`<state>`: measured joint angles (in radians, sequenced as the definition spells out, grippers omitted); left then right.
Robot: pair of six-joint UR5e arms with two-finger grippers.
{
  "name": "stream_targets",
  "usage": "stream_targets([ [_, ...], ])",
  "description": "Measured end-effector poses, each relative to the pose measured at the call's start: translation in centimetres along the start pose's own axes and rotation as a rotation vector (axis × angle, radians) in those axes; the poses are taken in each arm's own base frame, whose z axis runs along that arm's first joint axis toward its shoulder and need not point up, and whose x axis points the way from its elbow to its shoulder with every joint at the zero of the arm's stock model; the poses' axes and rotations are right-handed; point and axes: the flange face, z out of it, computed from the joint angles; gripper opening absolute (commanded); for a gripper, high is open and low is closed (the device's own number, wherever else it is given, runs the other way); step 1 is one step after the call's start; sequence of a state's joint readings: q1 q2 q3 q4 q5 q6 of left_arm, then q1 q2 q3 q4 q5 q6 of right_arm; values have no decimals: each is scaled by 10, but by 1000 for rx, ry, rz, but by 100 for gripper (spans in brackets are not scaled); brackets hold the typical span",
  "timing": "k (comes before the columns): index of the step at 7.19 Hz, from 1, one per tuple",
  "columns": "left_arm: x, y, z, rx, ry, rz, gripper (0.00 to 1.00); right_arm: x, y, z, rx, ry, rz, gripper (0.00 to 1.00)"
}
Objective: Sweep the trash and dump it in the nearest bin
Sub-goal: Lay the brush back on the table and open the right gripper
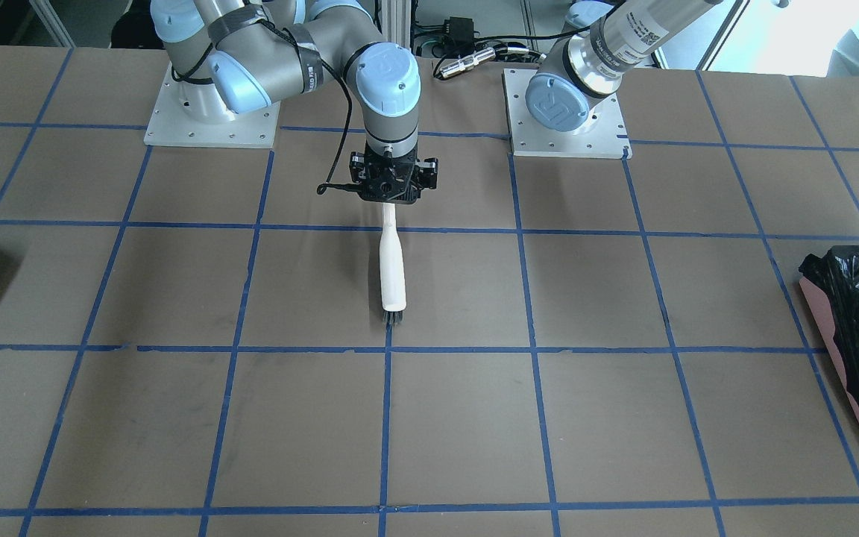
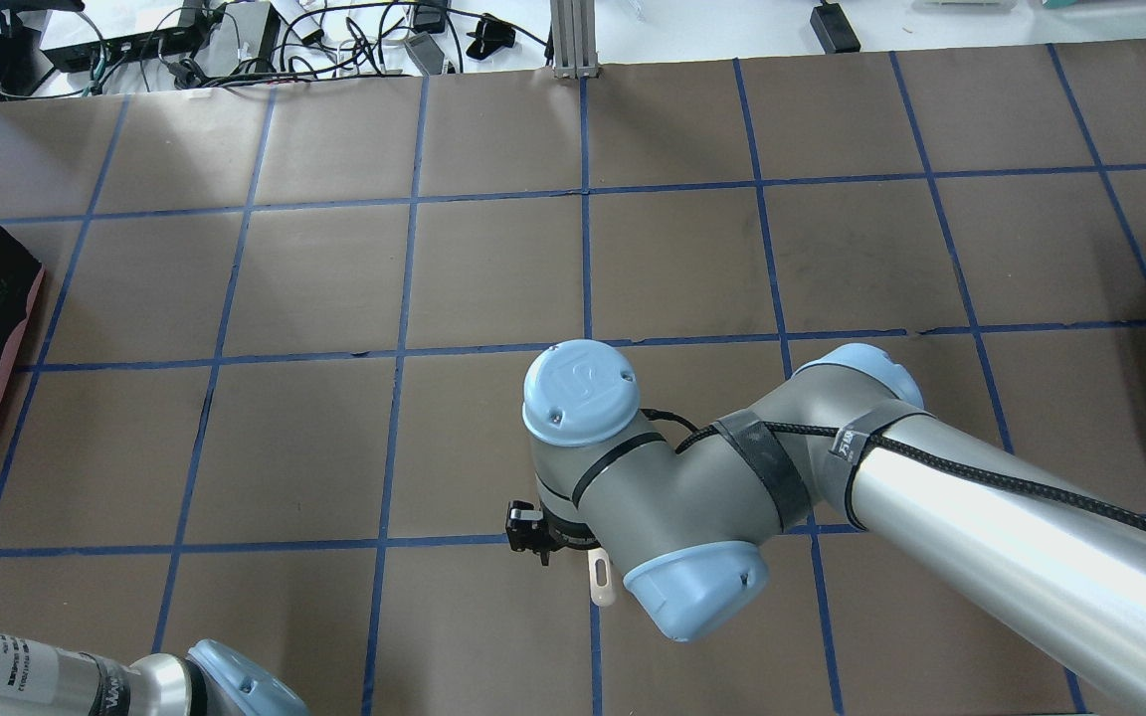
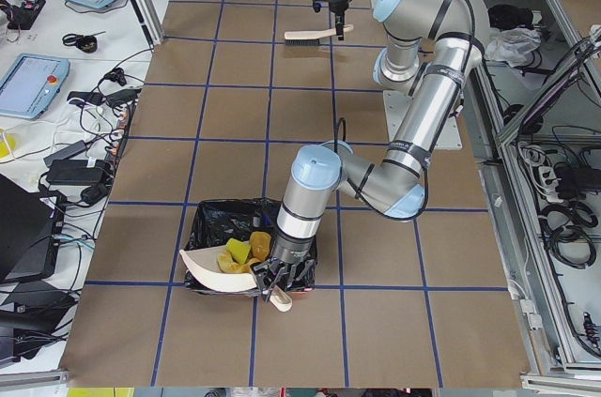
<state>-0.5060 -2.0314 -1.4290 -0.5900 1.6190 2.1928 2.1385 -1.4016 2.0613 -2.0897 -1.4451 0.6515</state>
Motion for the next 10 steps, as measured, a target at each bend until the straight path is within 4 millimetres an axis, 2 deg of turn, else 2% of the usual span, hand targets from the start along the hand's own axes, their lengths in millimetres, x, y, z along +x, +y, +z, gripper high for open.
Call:
stream_targets([
  [1,-4,-1,-6,-16,-19,55,0,-5,-5,-15,19,-8,0,98],
  [2,-10,-6,-13,-36,-54,129,0,-13,-13,-42,40,-18,-1,99],
  [4,-19,-18,-21,-71,-106,274,0,-26,-19,-120,73,-37,-13,99],
  [6,-23,-21,-26,-84,-123,362,0,-27,-4,-211,119,-60,-41,100],
  [7,-25,-21,-31,-90,-132,379,0,-19,8,-244,146,-54,-91,100],
  [8,-29,-22,-39,-98,-144,399,0,-8,6,-262,176,-31,-140,100],
  [9,-36,-25,-54,-110,-165,419,0,11,-9,-275,202,-16,-161,100],
  [10,-47,-35,-76,-111,-183,438,0,42,-32,-292,226,-11,-162,100],
])
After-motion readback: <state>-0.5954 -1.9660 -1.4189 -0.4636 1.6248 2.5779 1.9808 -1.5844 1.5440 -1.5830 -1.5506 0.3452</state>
